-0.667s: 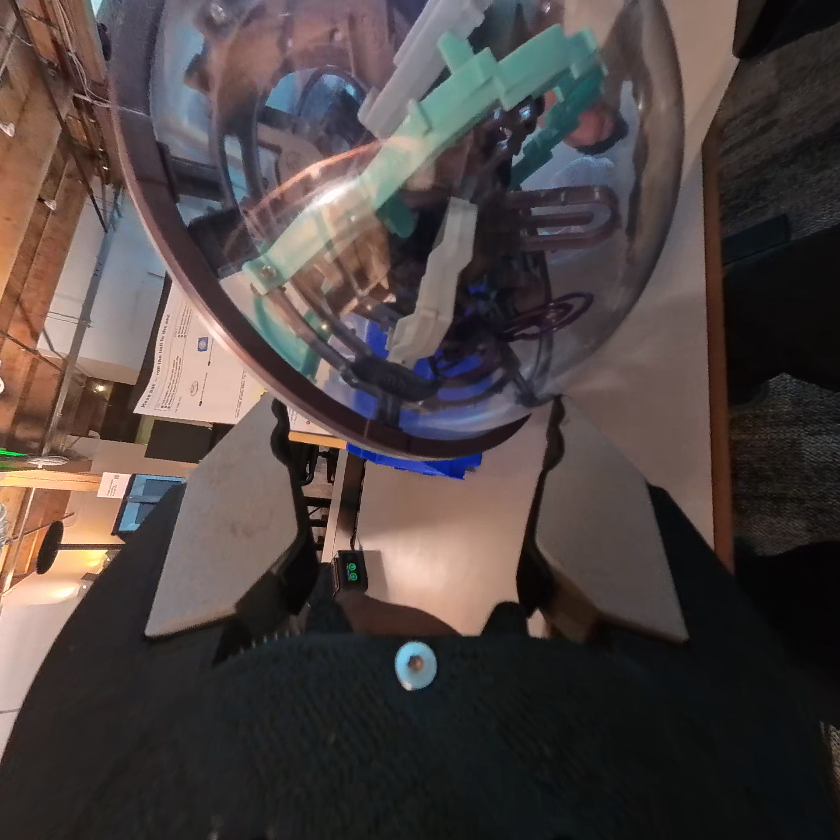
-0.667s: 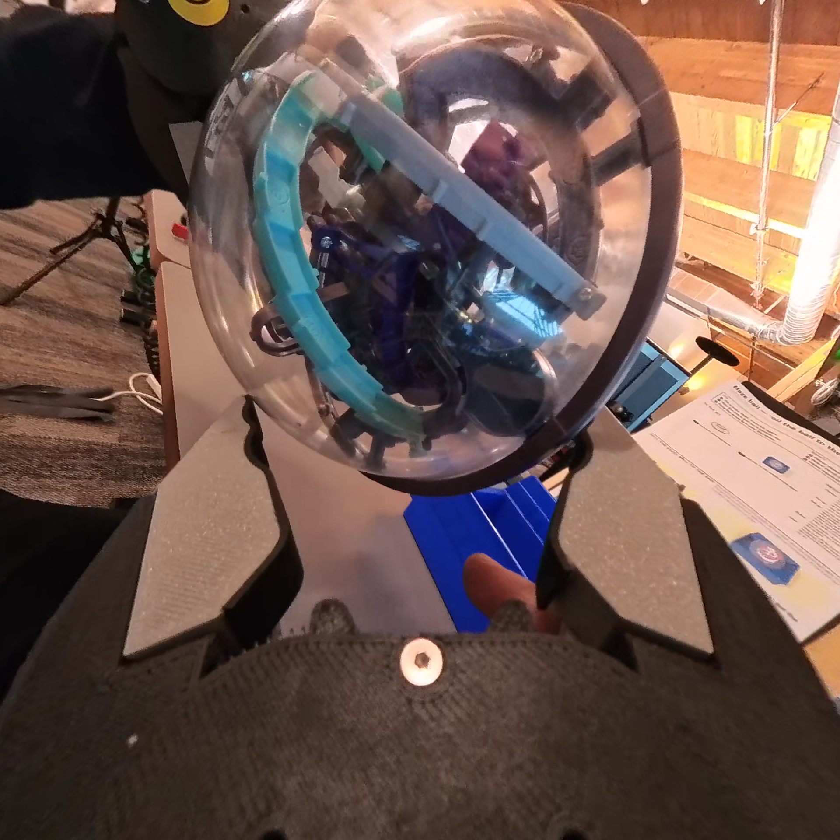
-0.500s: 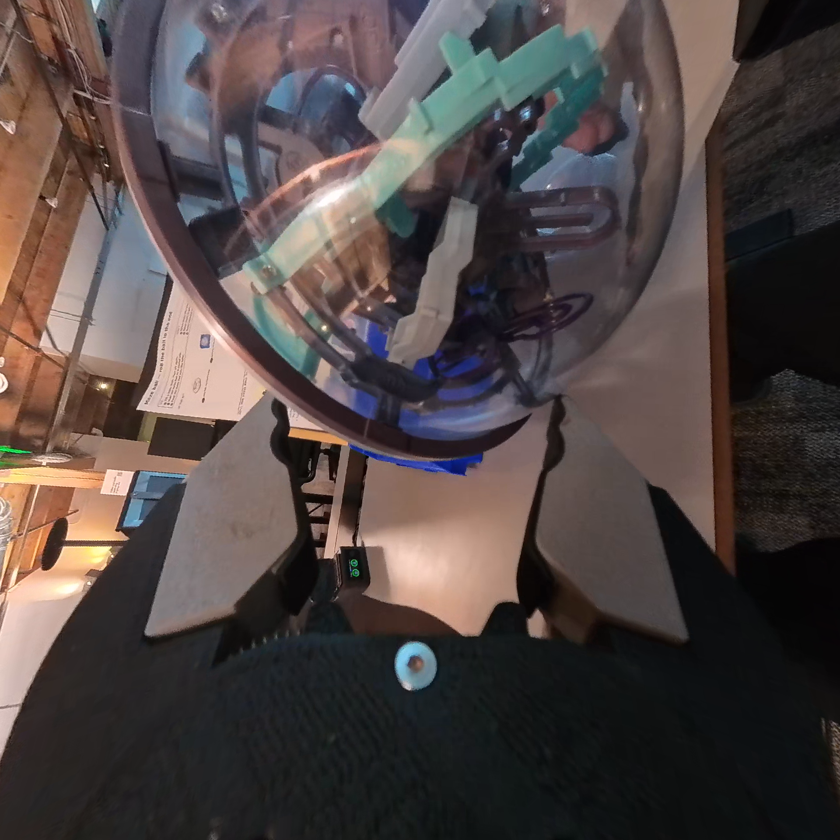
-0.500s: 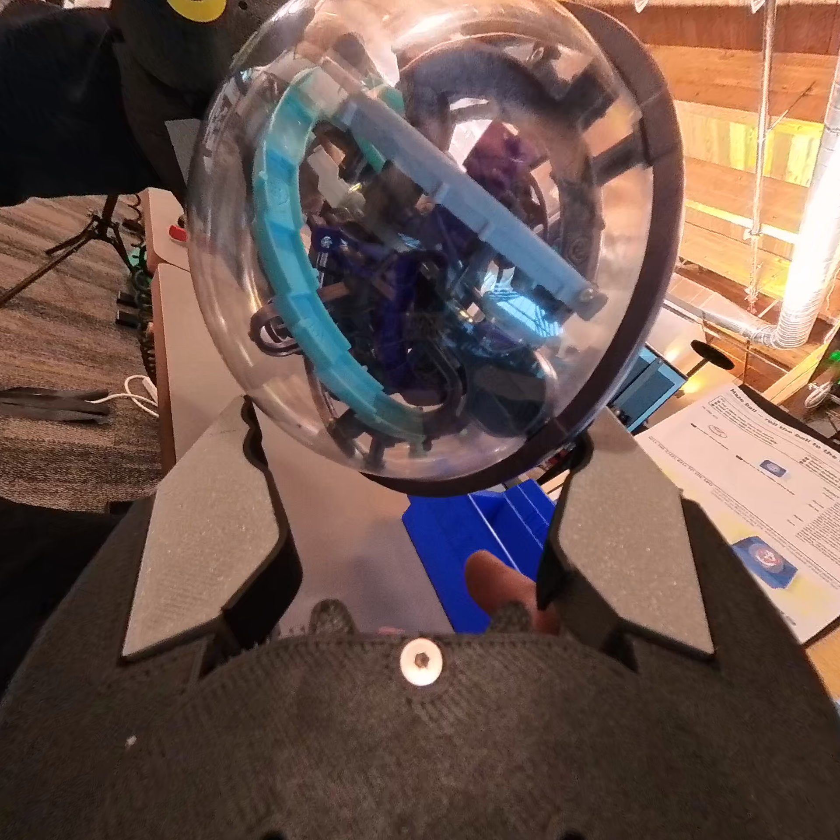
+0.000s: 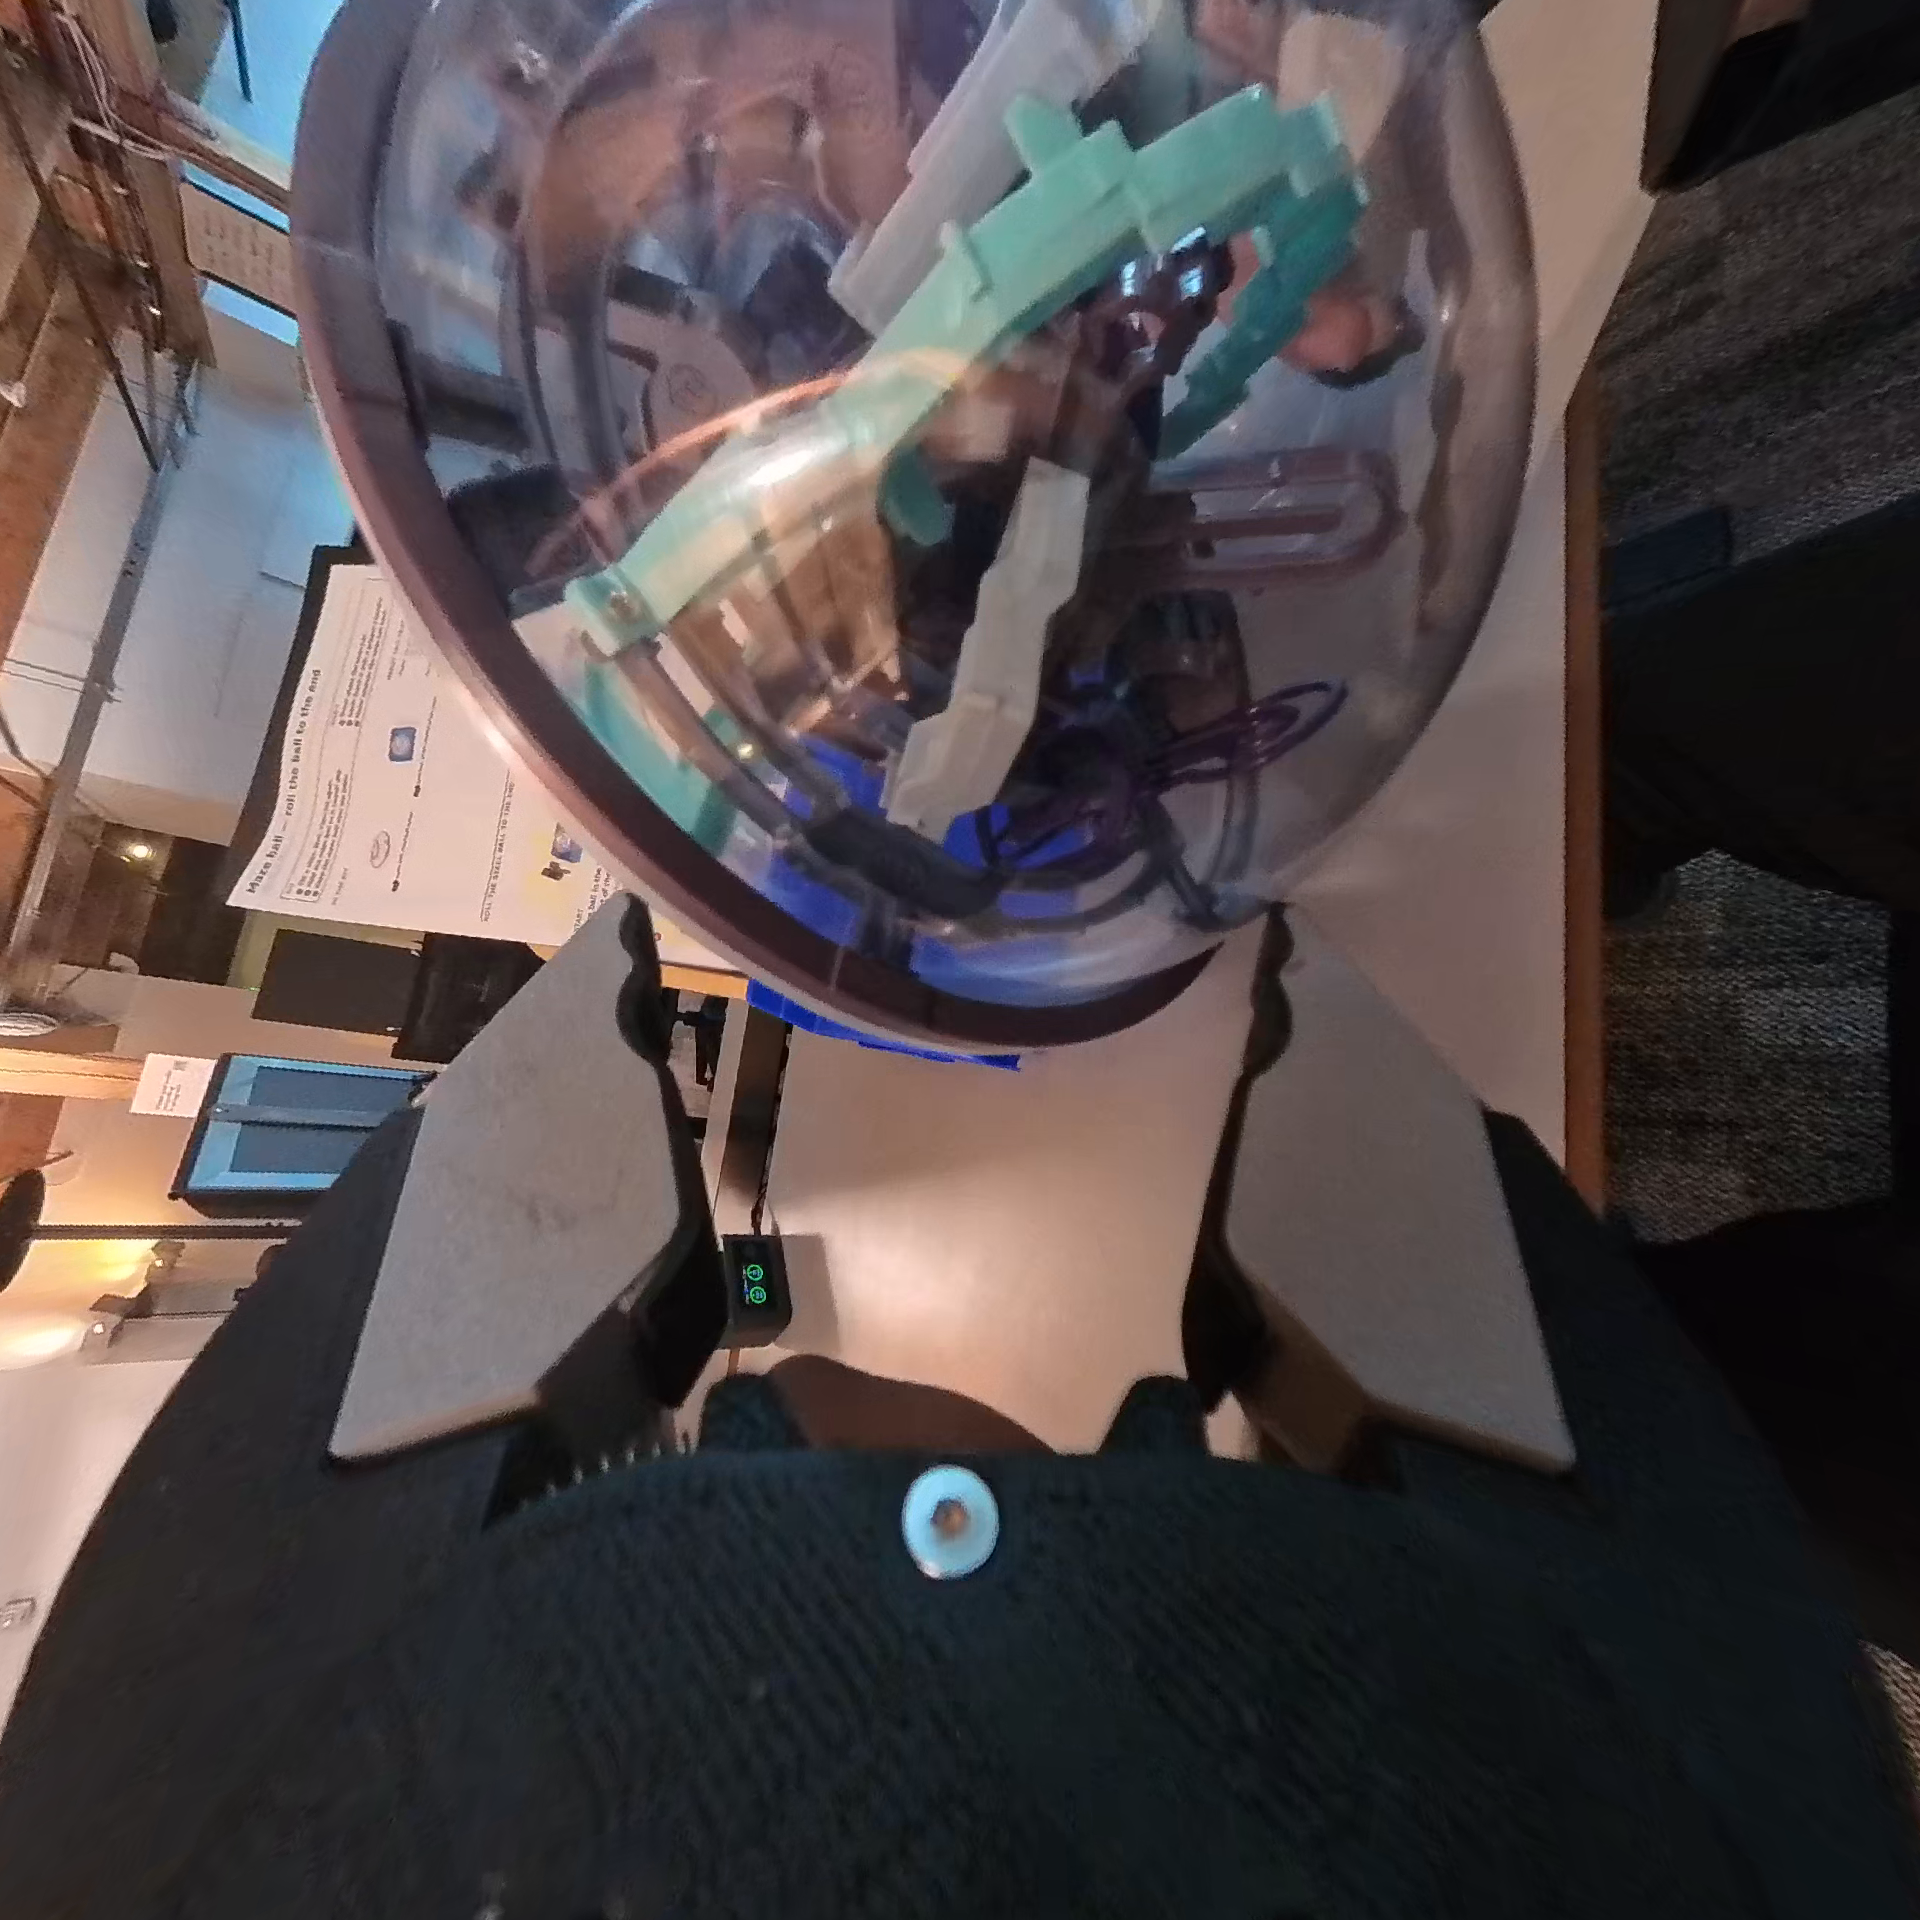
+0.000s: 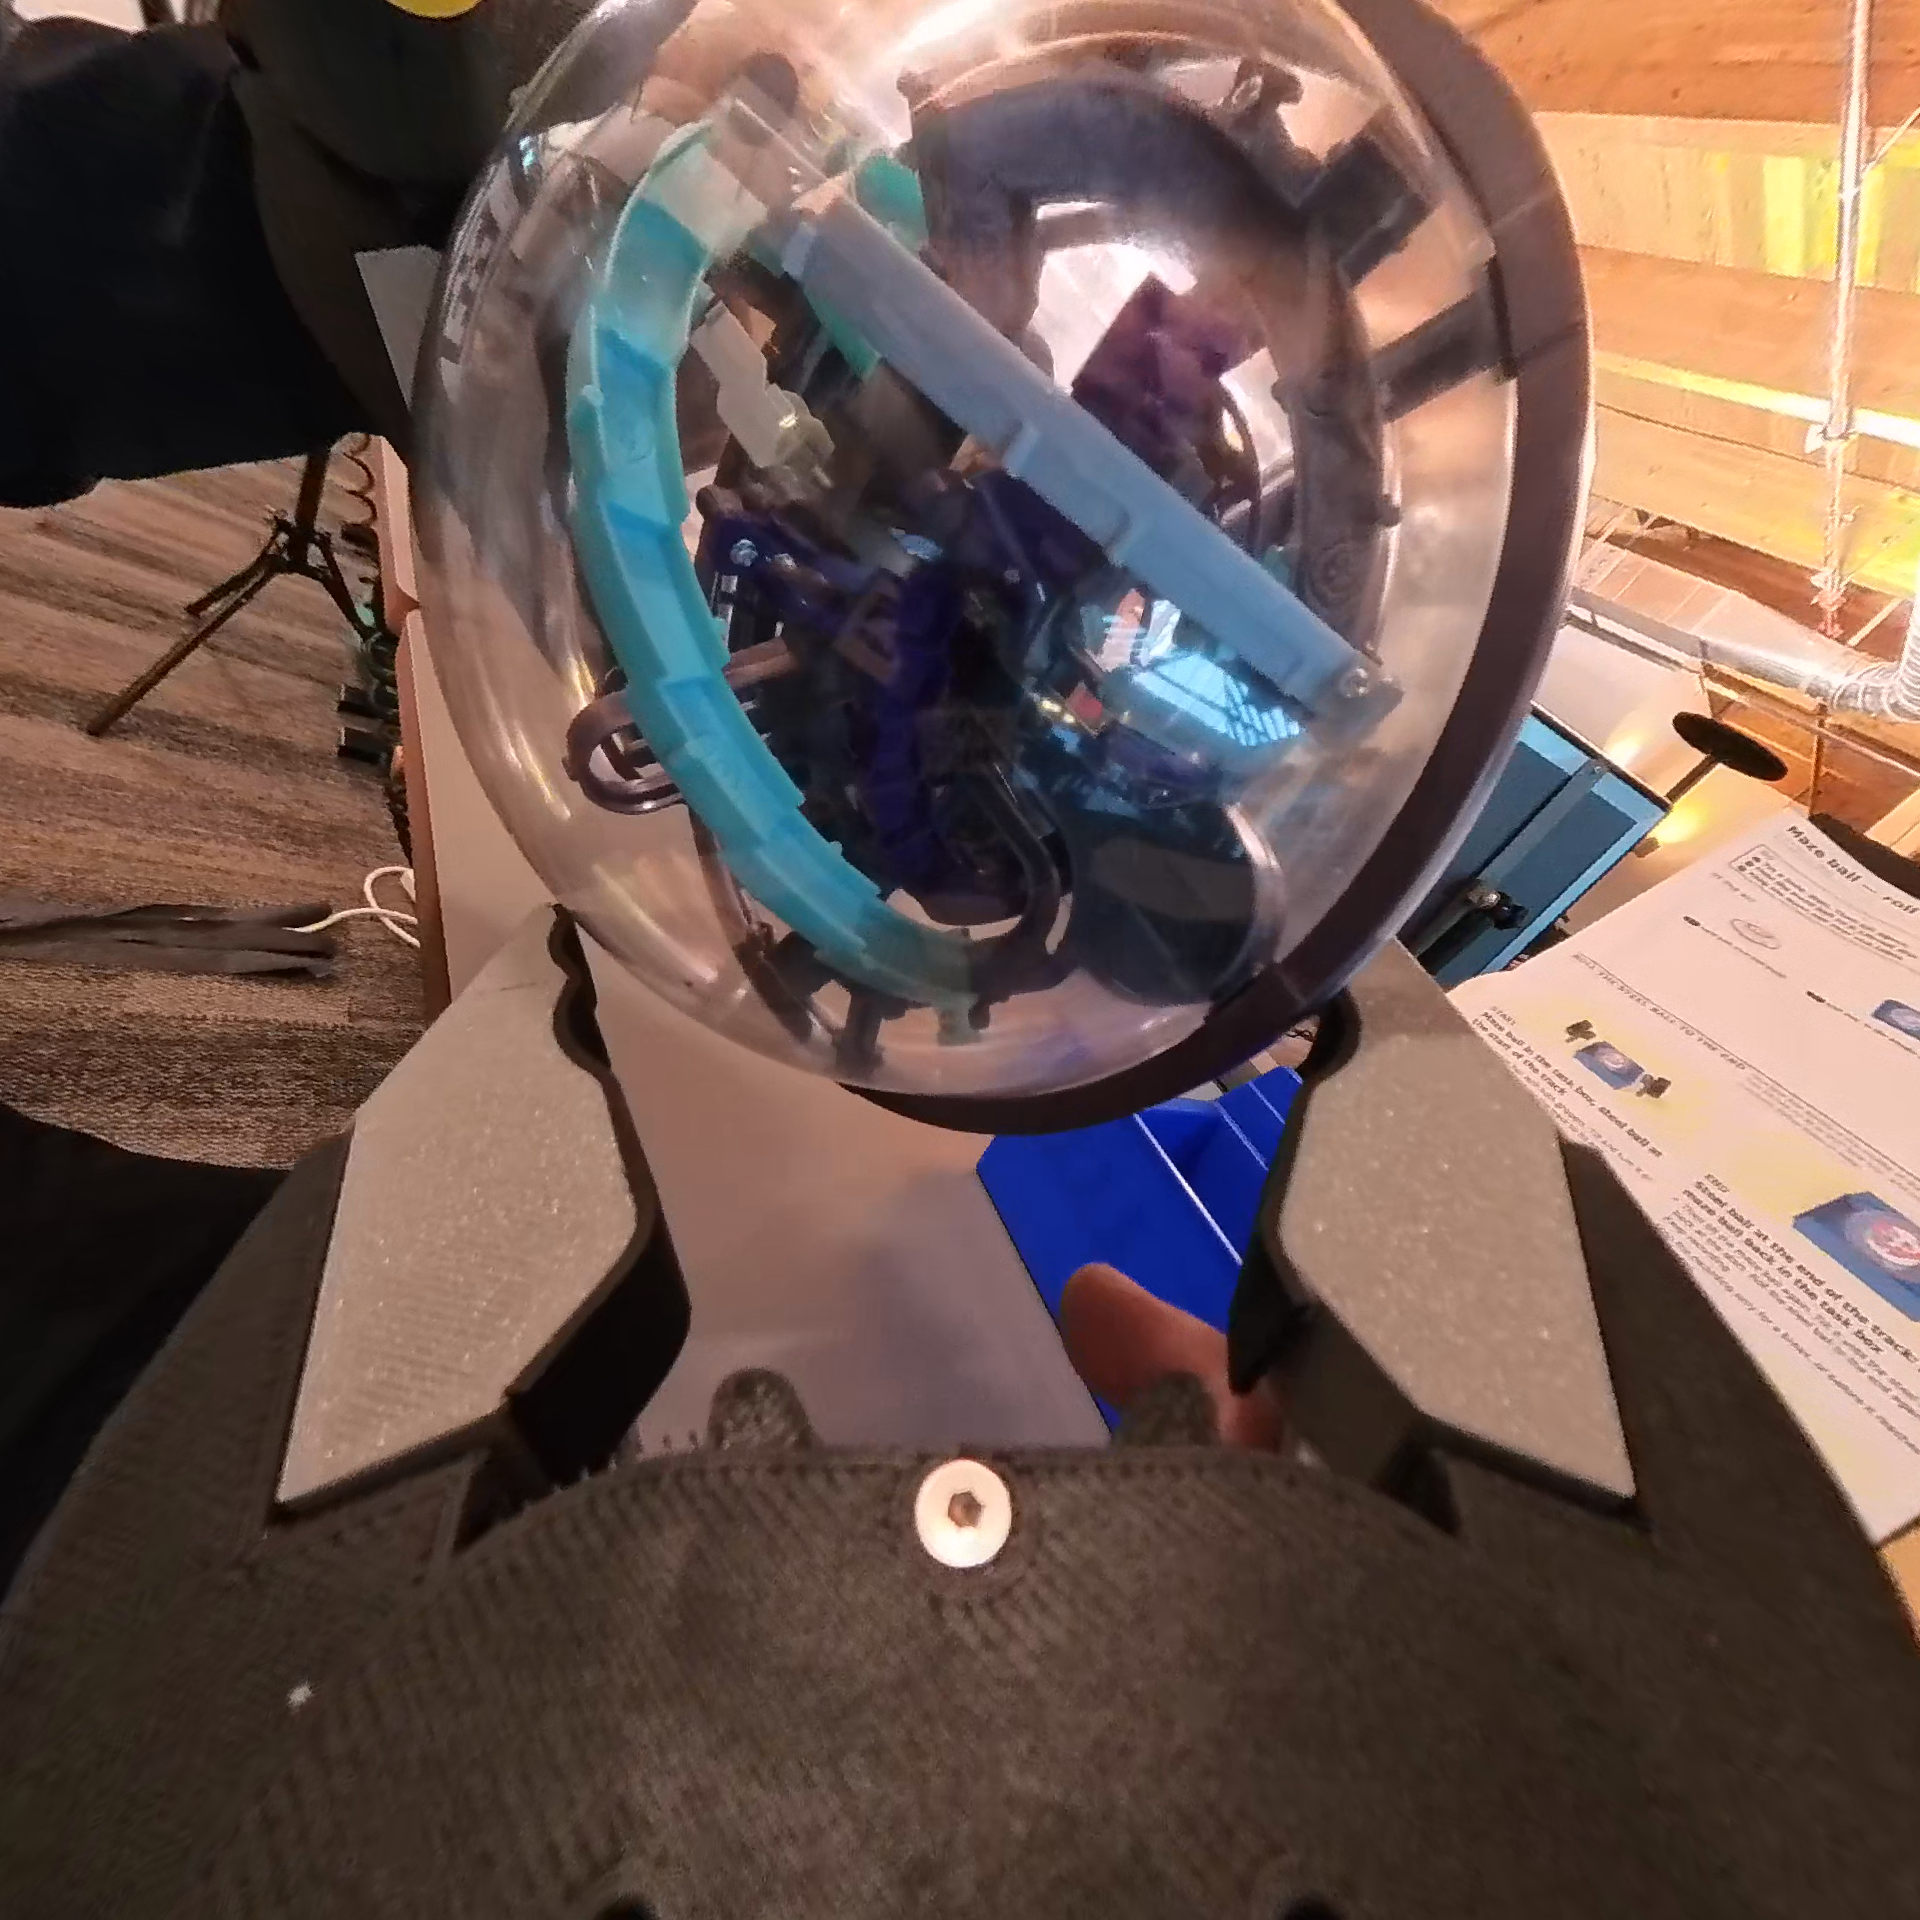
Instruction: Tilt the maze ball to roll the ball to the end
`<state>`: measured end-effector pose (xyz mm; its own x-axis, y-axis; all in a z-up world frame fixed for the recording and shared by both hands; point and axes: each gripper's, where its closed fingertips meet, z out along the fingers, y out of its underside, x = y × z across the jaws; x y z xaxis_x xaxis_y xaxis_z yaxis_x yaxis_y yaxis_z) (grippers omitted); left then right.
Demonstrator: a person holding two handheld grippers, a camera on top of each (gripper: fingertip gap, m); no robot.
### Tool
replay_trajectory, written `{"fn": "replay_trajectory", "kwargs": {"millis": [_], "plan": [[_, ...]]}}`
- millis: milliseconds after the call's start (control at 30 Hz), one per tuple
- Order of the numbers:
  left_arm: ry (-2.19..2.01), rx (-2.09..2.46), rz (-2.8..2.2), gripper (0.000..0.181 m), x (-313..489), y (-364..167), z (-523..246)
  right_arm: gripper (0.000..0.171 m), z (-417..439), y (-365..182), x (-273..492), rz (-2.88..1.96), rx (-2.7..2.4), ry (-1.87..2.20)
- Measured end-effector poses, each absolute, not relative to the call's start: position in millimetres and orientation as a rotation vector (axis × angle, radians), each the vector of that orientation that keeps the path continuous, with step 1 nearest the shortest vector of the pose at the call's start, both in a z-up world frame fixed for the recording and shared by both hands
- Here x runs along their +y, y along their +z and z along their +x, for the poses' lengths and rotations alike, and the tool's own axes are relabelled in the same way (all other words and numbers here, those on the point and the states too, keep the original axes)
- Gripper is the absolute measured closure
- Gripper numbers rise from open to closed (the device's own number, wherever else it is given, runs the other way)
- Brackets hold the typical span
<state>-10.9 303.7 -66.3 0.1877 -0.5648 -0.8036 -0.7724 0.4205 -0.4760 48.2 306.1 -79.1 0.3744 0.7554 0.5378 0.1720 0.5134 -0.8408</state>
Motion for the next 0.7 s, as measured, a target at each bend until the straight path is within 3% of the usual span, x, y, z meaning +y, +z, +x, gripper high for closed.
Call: {"fn": "replay_trajectory", "kwargs": {"millis": [700], "plan": [[0.425, 1.458, -1.099, 0.069, 299.9, -47.9, -4.1, 0.034, 55.3, -62.6, 304.7, -0.845, -1.124, 0.288]]}}
